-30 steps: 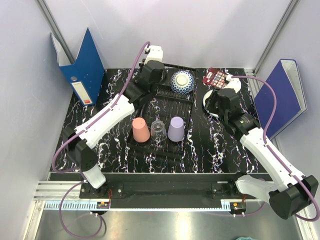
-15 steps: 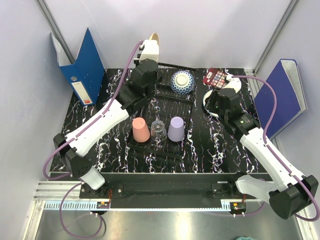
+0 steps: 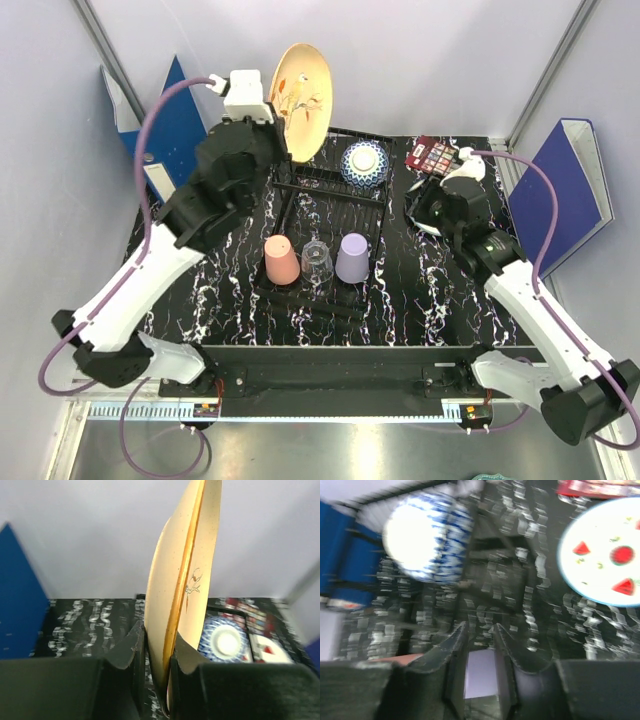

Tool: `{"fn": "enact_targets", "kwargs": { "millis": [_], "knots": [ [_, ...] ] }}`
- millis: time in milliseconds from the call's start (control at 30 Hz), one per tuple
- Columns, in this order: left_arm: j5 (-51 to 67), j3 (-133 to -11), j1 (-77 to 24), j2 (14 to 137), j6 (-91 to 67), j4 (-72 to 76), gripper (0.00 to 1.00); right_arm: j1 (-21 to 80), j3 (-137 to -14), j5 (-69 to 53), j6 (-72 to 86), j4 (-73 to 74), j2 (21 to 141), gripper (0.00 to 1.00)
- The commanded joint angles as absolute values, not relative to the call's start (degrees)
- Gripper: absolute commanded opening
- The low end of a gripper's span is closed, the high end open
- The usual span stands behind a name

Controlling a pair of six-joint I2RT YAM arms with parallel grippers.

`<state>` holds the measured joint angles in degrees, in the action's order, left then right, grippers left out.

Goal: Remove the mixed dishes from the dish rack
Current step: Pick up the plate from the dish rack.

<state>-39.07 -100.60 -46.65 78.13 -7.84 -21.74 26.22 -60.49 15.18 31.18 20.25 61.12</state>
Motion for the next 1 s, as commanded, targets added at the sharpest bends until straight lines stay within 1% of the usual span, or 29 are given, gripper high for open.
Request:
{"fn": "enact_targets", "kwargs": {
  "millis": [0, 33, 67, 100, 133, 200, 233, 300, 333, 433, 633, 900, 967],
  "knots": [
    [-20.1, -103.0, -44.9, 72.6, -19.6, -17.8, 0.00, 26.5, -61.6, 5.3, 34.0, 12.6, 55.7, 0.50],
    [-14.2, -101.2, -44.0, 71.5, -21.4, -17.8, 0.00, 26.5, -61.7, 4.1, 34.1, 12.1, 55.0, 0.60],
    [-10.8, -100.0, -43.1, 70.8, -25.3, -17.2, 0.00, 26.5, -61.4, 3.3, 34.7, 10.8, 53.5, 0.77],
    [-7.4, -98.6, -40.7, 70.2, -27.2, -16.5, 0.00, 26.5, -61.2, 1.6, 35.2, 10.1, 52.5, 0.82],
    [-0.8, -95.0, -39.5, 68.8, -29.2, -13.6, 0.00, 26.5, -60.9, 0.7, 35.4, 9.1, 51.7, 0.86],
    [5.7, -89.7, -36.3, 67.7, -34.6, -9.9, 0.00, 26.5, -61.0, -1.9, 36.5, 7.3, 49.9, 0.91],
    [11.6, -88.3, -35.2, 67.3, -36.2, -6.7, 0.00, 26.5, -61.3, -2.6, 37.3, 6.9, 49.6, 0.92],
    [15.9, -83.5, -32.4, 66.8, -41.7, -2.7, 0.00, 26.5, -61.5, -4.6, 37.8, 6.4, 48.8, 0.92],
    [20.5, -82.1, -31.6, 66.6, -43.7, 2.3, 0.00, 26.5, -61.4, -5.2, 38.5, 5.1, 48.6, 0.92],
    [25.6, -78.1, -30.5, 66.6, -48.8, 9.7, 0.00, 26.5, -60.3, -6.9, 39.1, 2.2, 47.5, 0.91],
    [28.9, -75.2, -30.5, 66.9, -52.7, 15.4, 0.00, 26.5, -60.6, -9.8, 40.2, 0.5, 50.6, 0.90],
    [30.5, -73.7, -30.5, 65.7, -53.2, 16.5, 0.00, 26.5, -60.1, -10.6, 41.2, -3.2, 54.6, 0.89],
    [30.8, -72.9, -30.5, 65.8, -53.7, 17.0, 0.00, 26.5, -60.5, -11.6, 41.4, -3.8, 55.6, 0.87]
  ]
}}
